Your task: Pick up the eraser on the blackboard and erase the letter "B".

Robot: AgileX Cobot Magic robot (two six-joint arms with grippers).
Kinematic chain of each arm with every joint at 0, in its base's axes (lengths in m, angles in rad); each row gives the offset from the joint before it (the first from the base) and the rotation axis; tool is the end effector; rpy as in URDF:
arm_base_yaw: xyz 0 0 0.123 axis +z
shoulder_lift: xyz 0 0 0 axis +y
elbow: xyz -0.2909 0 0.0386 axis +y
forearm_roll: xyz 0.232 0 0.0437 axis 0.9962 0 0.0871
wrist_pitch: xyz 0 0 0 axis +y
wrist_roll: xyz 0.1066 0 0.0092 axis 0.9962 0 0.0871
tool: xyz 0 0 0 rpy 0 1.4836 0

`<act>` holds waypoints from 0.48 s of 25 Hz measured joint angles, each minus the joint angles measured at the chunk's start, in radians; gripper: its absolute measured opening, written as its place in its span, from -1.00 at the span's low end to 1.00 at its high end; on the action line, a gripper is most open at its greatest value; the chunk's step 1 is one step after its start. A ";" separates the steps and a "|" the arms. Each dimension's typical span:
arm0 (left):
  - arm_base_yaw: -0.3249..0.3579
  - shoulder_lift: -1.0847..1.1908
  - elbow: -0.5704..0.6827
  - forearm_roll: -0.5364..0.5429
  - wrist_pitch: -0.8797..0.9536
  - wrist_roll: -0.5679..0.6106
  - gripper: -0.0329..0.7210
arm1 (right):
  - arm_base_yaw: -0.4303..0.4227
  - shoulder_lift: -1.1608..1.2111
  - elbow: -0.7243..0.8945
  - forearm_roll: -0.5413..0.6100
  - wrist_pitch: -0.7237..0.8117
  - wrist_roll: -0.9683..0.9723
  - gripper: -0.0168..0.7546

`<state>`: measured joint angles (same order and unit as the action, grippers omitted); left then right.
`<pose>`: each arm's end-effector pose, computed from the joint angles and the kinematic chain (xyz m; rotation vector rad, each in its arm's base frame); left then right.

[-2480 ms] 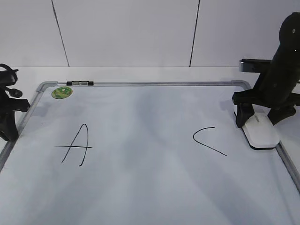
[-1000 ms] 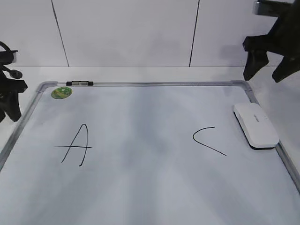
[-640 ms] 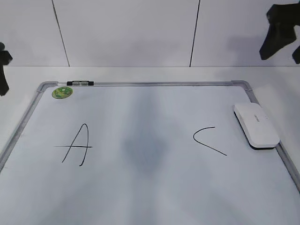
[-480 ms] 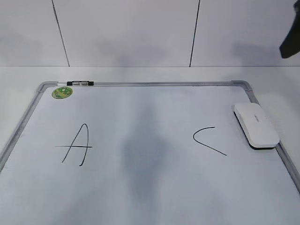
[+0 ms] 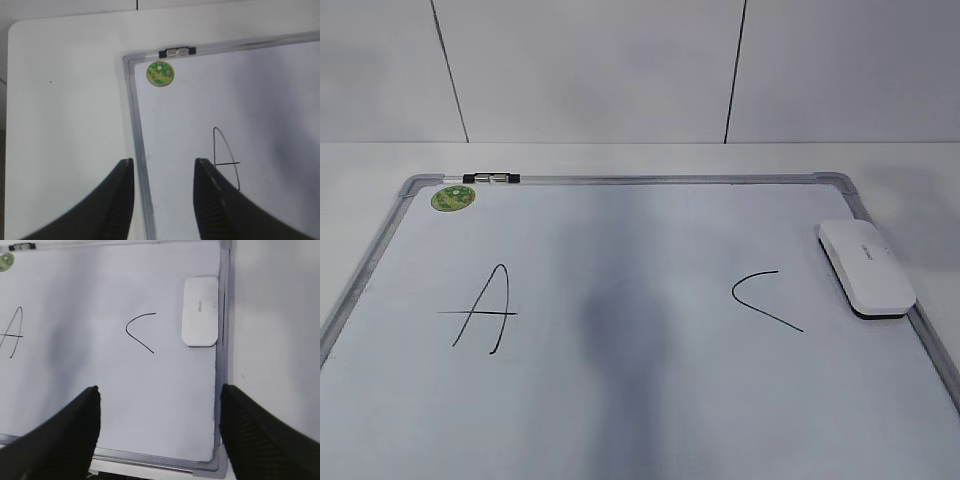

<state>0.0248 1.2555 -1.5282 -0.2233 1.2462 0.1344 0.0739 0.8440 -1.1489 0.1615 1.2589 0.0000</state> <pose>0.2253 -0.0169 0.4355 0.1385 2.4311 -0.2199 0.1109 0.0246 0.3970 -0.0984 2.4328 0.2426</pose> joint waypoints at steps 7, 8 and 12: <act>0.000 -0.260 0.114 -0.026 0.015 0.000 -0.12 | 0.000 -0.315 0.086 0.000 0.008 0.000 0.55; 0.000 -0.303 0.149 -0.026 0.015 0.000 -0.12 | 0.000 -0.354 0.098 0.000 0.010 0.000 0.55; 0.000 -0.480 0.301 -0.026 0.019 0.018 -0.12 | 0.000 -0.480 0.168 0.000 0.012 0.000 0.54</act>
<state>0.0248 0.7757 -1.2273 -0.2495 1.2652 0.1521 0.0739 0.3645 -0.9814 0.1615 1.2713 0.0000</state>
